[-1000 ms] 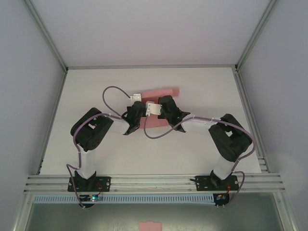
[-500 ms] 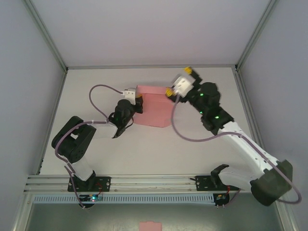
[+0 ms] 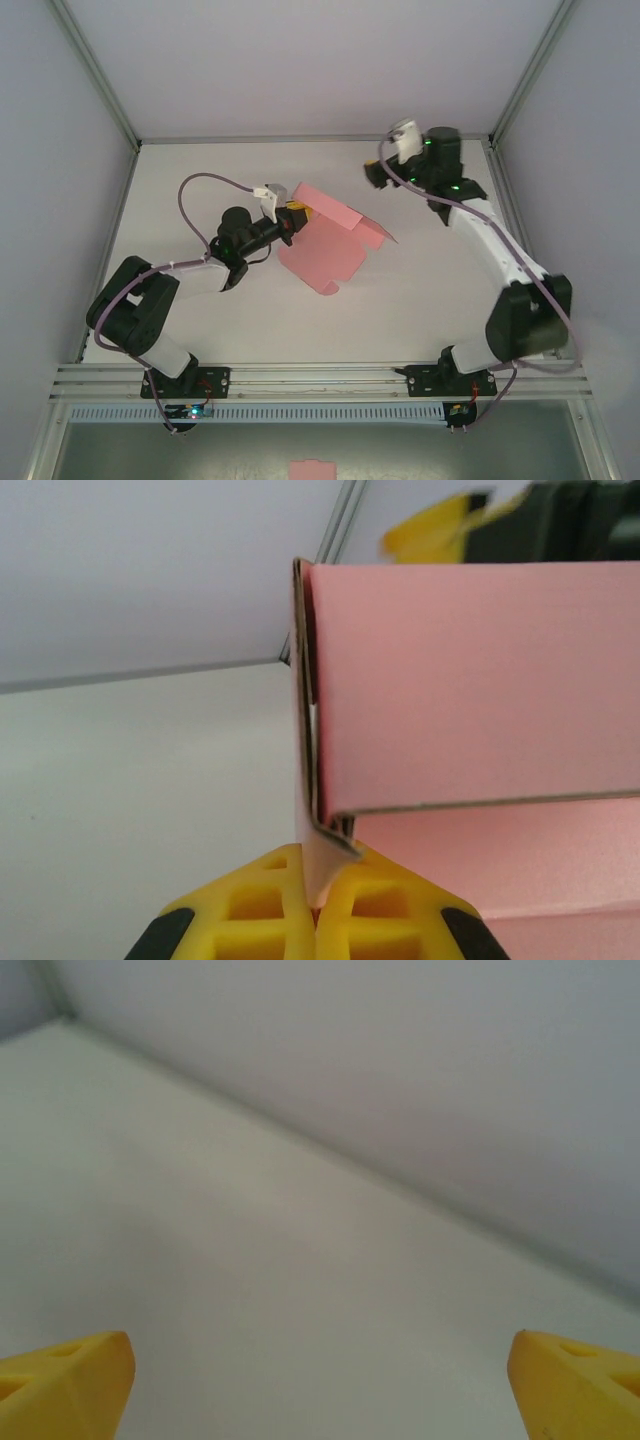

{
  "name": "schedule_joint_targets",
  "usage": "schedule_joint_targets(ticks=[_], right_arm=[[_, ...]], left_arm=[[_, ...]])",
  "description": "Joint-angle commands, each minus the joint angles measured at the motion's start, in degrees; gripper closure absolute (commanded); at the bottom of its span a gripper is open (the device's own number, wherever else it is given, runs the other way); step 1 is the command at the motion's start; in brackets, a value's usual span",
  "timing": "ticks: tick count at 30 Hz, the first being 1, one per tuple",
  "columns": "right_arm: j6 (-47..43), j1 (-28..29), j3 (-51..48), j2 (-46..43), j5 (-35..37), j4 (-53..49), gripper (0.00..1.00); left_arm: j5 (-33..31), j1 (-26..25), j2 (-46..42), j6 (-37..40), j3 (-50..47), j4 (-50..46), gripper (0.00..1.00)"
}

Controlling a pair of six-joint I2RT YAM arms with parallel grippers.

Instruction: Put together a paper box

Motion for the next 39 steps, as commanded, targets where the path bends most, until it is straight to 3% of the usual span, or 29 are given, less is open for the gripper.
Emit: schedule_joint_targets(ticks=[1,3,6,8,11,14,18,25,32,34,37,39], right_arm=[[-1.9,4.5,2.3,2.2,-6.5,-7.3,0.05],[-1.4,6.3,2.7,3.5,-6.6,-7.7,0.05],[-2.0,9.4,2.4,3.9,-6.1,-7.4,0.05],[-4.2,12.1,1.9,3.9,-5.0,-7.5,0.05],[-5.5,15.7,1.1,4.3,-3.6,-6.2,0.05],[-4.7,17.9,-0.1,6.1,-1.9,-2.8,0.05],[-3.5,19.6,-2.0,6.0,-1.1,2.6,0.05],[3.7,19.6,-4.0,5.9,-9.7,11.2,0.03],[8.5,19.0,-2.5,8.1,-15.5,12.7,0.05],[9.1,18.6,-1.8,8.0,-14.9,11.2,0.05],[8.6,17.1,-1.9,5.9,-8.0,8.8,0.05],[9.9,14.7,-0.9,3.7,0.4,4.2,0.03]], left_arm=[[1.7,-0.4,-1.8,0.6,2.8,-3.2,1.00],[-0.5,-0.8,-1.7,1.5,4.3,-7.0,1.00],[-8.3,-1.8,-1.5,2.3,7.0,-14.3,1.00],[-16.9,-2.6,-0.8,0.0,9.2,-18.6,1.00],[-23.2,-3.9,0.7,-1.2,13.5,-25.5,1.00],[-31.4,-7.7,2.3,1.5,18.3,-32.1,1.00],[-47.7,-13.2,5.4,2.4,25.7,-43.3,1.00],[-58.2,-14.9,10.5,-9.6,32.1,-52.3,1.00],[-61.9,-14.9,10.1,-13.8,34.0,-57.6,1.00],[-53.3,-13.8,8.4,-9.8,31.5,-53.1,1.00],[-40.4,-12.3,4.1,-2.4,24.7,-43.6,1.00],[-38.7,-11.4,0.7,-0.9,21.8,-44.2,1.00]])
